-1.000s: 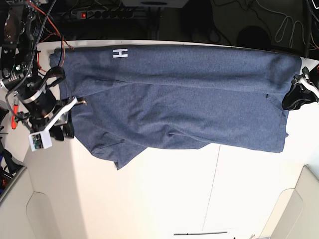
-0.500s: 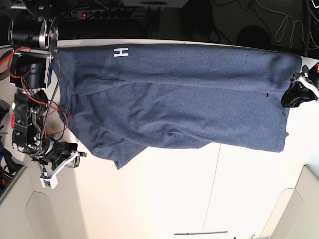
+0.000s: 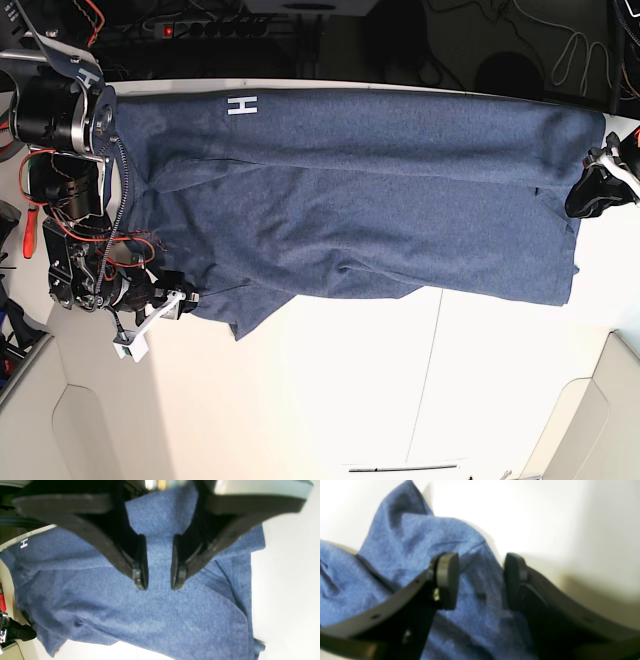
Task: Layout the t-shirt on the table in an organized manner, then fold the t-shirt properly
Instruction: 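Move the right gripper along the shirt side to grasp the hem corner, then fold the hem over toward the collar with both grippers, lengthwise, then grasp the folded shirt end with the right gripper and tuck it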
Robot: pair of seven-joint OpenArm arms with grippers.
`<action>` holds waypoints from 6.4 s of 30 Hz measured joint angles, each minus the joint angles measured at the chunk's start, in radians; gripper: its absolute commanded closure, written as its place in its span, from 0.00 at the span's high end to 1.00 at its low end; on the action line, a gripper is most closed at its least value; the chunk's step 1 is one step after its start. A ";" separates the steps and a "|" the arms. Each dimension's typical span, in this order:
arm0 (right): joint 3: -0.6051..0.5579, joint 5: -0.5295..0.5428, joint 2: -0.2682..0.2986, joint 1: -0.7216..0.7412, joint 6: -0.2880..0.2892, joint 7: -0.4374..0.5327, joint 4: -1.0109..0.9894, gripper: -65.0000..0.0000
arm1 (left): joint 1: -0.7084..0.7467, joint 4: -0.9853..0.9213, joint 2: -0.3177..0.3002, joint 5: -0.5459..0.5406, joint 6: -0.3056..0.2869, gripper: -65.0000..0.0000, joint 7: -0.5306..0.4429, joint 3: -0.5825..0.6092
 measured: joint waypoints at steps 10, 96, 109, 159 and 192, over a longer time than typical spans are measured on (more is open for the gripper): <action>-0.013 -0.011 -0.017 -0.017 0.004 0.015 0.002 0.18 | 0.000 0.000 0.000 0.000 0.000 0.30 0.000 0.000; 0.005 0.050 -0.008 -0.045 0.003 -0.077 0.201 0.00 | -0.768 -0.992 -0.056 0.401 0.081 0.00 -0.650 0.387; 0.055 0.088 -0.006 -0.358 0.005 -0.125 0.700 0.00 | -0.634 -0.987 -0.109 0.082 0.006 0.00 -0.393 0.189; 0.426 0.418 0.005 -0.664 0.040 -0.369 0.979 0.00 | -0.369 -0.656 -0.114 -0.052 0.003 0.00 -0.062 0.022; 0.426 0.429 0.006 -0.562 0.042 -0.342 1.035 0.39 | -0.305 -0.656 -0.106 -0.230 0.003 0.33 -0.011 0.021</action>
